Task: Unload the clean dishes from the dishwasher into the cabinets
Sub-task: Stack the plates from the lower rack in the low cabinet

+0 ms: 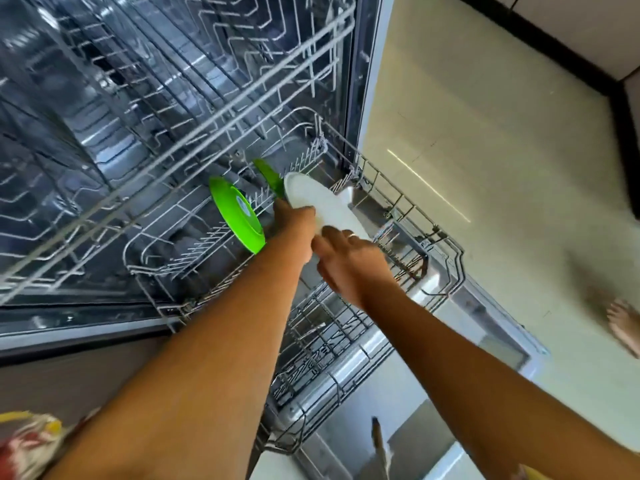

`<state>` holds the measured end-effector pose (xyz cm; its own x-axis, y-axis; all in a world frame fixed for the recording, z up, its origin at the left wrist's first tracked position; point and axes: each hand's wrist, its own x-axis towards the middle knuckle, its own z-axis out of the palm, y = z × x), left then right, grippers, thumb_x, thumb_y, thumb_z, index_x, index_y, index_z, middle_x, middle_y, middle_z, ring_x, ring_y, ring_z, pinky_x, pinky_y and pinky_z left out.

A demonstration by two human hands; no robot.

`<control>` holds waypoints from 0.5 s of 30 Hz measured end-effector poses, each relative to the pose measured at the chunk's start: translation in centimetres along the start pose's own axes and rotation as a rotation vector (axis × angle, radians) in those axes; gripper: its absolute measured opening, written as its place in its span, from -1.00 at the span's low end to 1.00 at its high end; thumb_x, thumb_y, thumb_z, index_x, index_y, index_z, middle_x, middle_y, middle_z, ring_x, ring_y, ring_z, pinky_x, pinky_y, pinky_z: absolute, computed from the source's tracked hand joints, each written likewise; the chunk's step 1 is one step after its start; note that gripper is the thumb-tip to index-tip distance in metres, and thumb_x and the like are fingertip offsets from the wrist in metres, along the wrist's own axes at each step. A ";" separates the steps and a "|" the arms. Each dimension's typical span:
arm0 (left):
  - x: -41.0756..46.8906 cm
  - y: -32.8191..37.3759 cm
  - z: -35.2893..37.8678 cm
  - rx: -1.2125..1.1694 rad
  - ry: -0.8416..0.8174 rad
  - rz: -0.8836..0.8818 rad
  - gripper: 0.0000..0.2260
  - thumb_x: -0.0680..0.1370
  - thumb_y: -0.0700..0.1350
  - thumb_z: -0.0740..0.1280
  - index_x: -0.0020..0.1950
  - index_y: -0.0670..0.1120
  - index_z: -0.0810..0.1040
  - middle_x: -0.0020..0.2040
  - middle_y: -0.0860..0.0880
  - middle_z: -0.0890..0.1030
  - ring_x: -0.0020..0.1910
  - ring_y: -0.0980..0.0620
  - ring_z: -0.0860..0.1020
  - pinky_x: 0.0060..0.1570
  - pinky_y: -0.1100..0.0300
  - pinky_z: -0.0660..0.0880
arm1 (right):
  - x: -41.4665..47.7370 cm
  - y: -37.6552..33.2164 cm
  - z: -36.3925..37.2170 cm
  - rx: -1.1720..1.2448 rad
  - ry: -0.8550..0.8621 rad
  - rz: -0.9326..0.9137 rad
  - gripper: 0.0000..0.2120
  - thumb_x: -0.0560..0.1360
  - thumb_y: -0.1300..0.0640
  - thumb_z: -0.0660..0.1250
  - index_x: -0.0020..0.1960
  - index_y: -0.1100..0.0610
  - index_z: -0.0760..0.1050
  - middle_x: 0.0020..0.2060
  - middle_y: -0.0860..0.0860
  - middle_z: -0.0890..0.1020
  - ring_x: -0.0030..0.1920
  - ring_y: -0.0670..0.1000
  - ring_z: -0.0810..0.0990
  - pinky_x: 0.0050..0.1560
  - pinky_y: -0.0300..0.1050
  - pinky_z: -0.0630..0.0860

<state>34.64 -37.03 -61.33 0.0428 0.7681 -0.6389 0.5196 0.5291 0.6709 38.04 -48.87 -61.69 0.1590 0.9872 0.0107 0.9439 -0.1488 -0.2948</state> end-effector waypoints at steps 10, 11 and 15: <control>-4.4 -4.7 -6.0 -0.304 -0.174 0.014 -0.76 0.52 -0.19 0.34 0.13 0.05 0.44 -0.01 0.03 0.59 -0.06 -0.01 0.56 -0.10 0.02 0.56 | -1.8 3.0 1.6 0.885 0.126 1.152 -0.21 0.35 -0.22 0.42 0.43 0.10 0.25 0.33 0.12 0.39 0.32 0.19 0.36 0.31 0.19 0.37; -5.3 -5.4 -6.6 -0.307 -0.175 0.014 -0.75 0.51 -0.18 0.35 0.15 0.05 0.44 -0.02 0.04 0.59 -0.08 0.02 0.56 -0.13 0.04 0.57 | -2.2 3.4 1.3 0.951 0.097 1.196 -0.21 0.33 -0.22 0.44 0.43 0.09 0.27 0.31 0.11 0.42 0.29 0.18 0.40 0.29 0.16 0.40; -8.3 -8.3 -8.3 -0.330 -0.025 0.095 -0.76 0.48 -0.14 0.41 0.11 -0.01 0.48 -0.03 -0.03 0.60 -0.08 -0.05 0.56 -0.07 -0.01 0.57 | -4.9 3.4 0.4 1.188 0.064 1.171 -0.49 0.34 -0.07 0.51 0.15 0.21 0.54 -0.17 0.05 0.65 -0.27 0.02 0.61 -0.31 -0.17 0.60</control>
<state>22.87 -44.82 -58.51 0.1009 0.8128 -0.5737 0.2083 0.5466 0.8111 40.33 -54.21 -63.11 0.6125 0.3730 -0.6970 -0.4108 -0.6031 -0.6837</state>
